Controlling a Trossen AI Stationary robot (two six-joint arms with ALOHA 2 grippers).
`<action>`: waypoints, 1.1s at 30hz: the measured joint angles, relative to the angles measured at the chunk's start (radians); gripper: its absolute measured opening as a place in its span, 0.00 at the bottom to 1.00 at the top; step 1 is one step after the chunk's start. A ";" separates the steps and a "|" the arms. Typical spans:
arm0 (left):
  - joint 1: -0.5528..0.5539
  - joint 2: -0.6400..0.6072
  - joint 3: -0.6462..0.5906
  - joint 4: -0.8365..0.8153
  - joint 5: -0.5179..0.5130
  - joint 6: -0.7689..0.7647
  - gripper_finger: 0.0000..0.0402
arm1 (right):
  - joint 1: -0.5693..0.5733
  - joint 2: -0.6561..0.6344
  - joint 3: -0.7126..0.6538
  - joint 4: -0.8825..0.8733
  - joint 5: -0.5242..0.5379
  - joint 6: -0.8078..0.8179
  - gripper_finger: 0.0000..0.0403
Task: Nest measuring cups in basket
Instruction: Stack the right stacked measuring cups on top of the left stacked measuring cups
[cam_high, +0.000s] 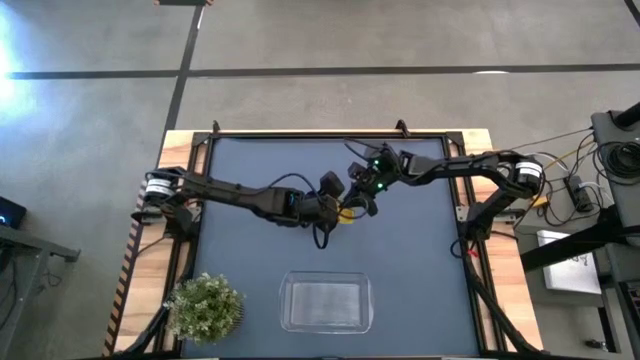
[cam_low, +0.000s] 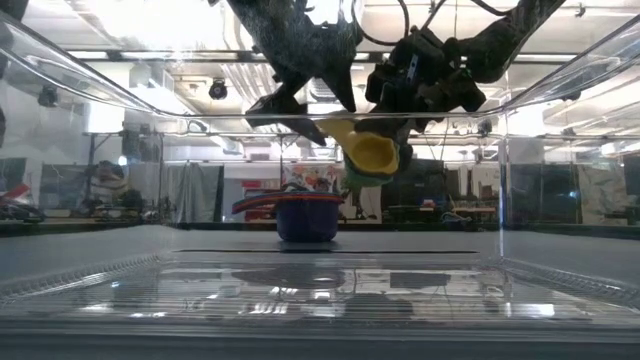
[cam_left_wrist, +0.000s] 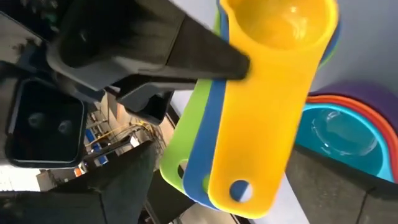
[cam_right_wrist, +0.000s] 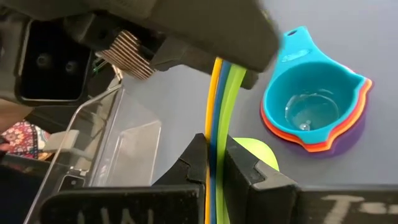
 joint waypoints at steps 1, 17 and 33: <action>0.001 0.000 0.000 0.000 0.000 0.006 0.82 | 0.000 0.000 0.000 0.001 0.000 0.000 0.03; 0.010 0.005 -0.010 0.016 0.033 0.004 0.61 | 0.010 0.000 0.000 0.029 0.019 0.046 0.03; 0.024 0.055 -0.010 0.007 -0.032 -0.046 0.37 | 0.008 0.002 -0.002 0.035 0.033 0.059 0.03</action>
